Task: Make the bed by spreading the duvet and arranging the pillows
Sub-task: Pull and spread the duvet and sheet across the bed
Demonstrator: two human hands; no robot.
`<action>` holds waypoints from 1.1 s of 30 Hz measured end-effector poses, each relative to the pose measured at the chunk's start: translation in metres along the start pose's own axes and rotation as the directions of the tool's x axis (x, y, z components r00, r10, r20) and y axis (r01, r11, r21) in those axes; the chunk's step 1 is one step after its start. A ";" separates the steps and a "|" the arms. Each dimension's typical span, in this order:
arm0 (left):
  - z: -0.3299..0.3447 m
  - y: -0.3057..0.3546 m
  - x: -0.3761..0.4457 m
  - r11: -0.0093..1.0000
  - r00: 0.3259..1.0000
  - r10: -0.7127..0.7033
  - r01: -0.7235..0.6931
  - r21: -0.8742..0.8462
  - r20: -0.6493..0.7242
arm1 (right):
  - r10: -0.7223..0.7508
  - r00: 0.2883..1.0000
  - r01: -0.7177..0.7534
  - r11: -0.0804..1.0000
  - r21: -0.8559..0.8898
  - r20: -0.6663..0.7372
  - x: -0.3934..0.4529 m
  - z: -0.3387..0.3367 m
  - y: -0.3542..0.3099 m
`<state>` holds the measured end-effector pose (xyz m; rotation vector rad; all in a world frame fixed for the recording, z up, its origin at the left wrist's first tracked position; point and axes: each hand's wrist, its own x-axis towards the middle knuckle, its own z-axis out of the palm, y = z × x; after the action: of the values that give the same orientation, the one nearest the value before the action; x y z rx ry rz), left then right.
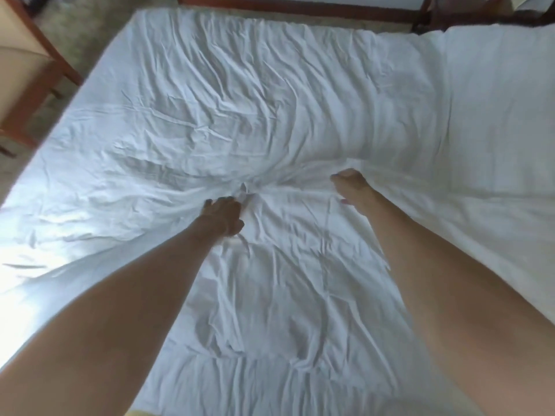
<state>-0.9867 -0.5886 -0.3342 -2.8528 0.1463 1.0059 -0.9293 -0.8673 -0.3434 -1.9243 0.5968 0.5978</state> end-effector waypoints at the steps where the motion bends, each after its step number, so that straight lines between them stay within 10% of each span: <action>1: 0.008 -0.002 -0.004 0.999 1.000 -0.021 0.021 -0.025 -0.004 | 0.060 0.997 -0.059 0.998 -0.034 0.044 -0.003 0.006 0.009; 11: 0.101 -0.049 -0.071 0.990 0.990 -0.140 0.141 -0.029 0.028 | 0.051 0.982 0.028 0.911 -0.411 0.181 -0.059 0.097 0.070; 19: 0.187 -0.122 -0.119 0.923 0.942 -0.321 0.288 -0.254 -0.096 | -0.256 0.917 0.397 0.498 -0.771 0.307 -0.137 0.229 0.089; 25: 0.269 -0.203 -0.142 0.874 0.918 -0.396 0.381 -0.303 0.013 | -0.244 0.862 0.467 0.724 -0.508 0.445 -0.169 0.375 0.091; 29: 0.324 -0.254 -0.144 0.892 0.938 -0.344 0.342 -0.294 0.049 | -0.215 0.910 0.263 0.961 -0.092 0.356 -0.181 0.456 0.095; 33: 0.335 -0.279 -0.143 0.870 0.956 -0.292 0.252 -0.423 -0.030 | -0.163 0.950 0.126 0.981 0.149 0.268 -0.191 0.503 0.077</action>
<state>-1.2694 -0.2588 -0.4825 -3.1668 -0.5159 0.9373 -1.1966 -0.4104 -0.4663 -1.7056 0.3032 0.7033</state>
